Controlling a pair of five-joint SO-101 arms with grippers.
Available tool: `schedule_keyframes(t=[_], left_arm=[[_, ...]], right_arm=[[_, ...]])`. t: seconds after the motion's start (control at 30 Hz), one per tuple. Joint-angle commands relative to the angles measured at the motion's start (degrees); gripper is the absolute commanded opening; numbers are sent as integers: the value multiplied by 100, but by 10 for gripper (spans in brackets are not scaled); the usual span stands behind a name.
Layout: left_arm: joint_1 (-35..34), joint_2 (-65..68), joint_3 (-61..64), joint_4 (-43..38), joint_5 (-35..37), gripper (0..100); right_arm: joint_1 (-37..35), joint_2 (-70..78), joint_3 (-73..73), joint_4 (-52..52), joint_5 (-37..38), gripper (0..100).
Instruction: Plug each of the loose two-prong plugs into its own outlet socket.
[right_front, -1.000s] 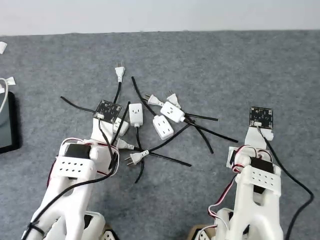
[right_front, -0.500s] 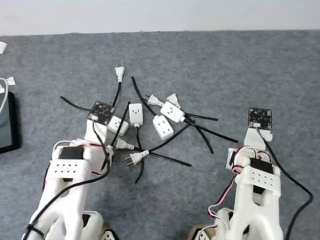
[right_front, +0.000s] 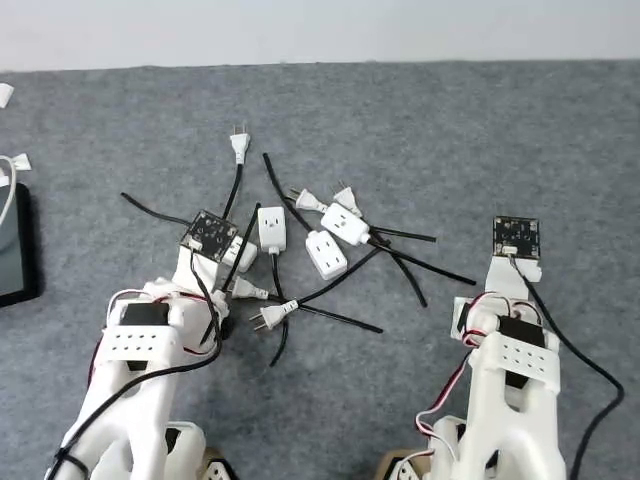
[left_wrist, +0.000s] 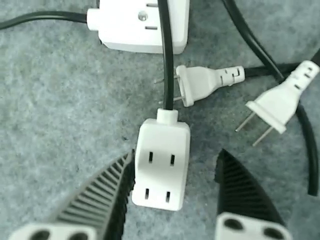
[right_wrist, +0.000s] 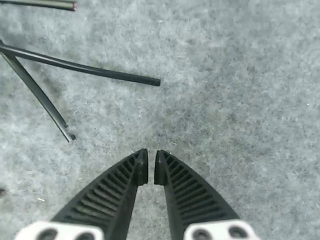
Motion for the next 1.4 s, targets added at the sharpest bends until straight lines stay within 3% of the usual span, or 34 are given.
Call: schedule_keyframes(t=[0.0, 0.5, 0.8, 0.9, 1.0, 1.07, 1.17, 1.37], left_arm=[[-26, 9, 31, -158, -53, 252], [-26, 114, 31, -396, -53, 252], [-185, 1960, -1332, 97, -70, 246], [-149, 2189, -1499, 141, -70, 171], [-123, 2189, -1490, 132, -70, 14], [-123, 2180, -1481, 185, -26, 21], [-97, 2180, -1569, 668, 105, 11], [545, 2180, -2229, 1960, 1231, 12]], right_arm=[[-40, 13, -70, -127, 97, 41], [-40, 13, -70, -127, 97, 41], [-40, 13, -70, -127, 97, 41], [-40, 13, -62, -198, 70, 41], [-40, 13, -62, -233, 70, 41], [-40, 13, -62, -233, 62, 40], [-48, 13, -62, -215, 62, 39], [-338, -57, -97, 84, 53, 39]])
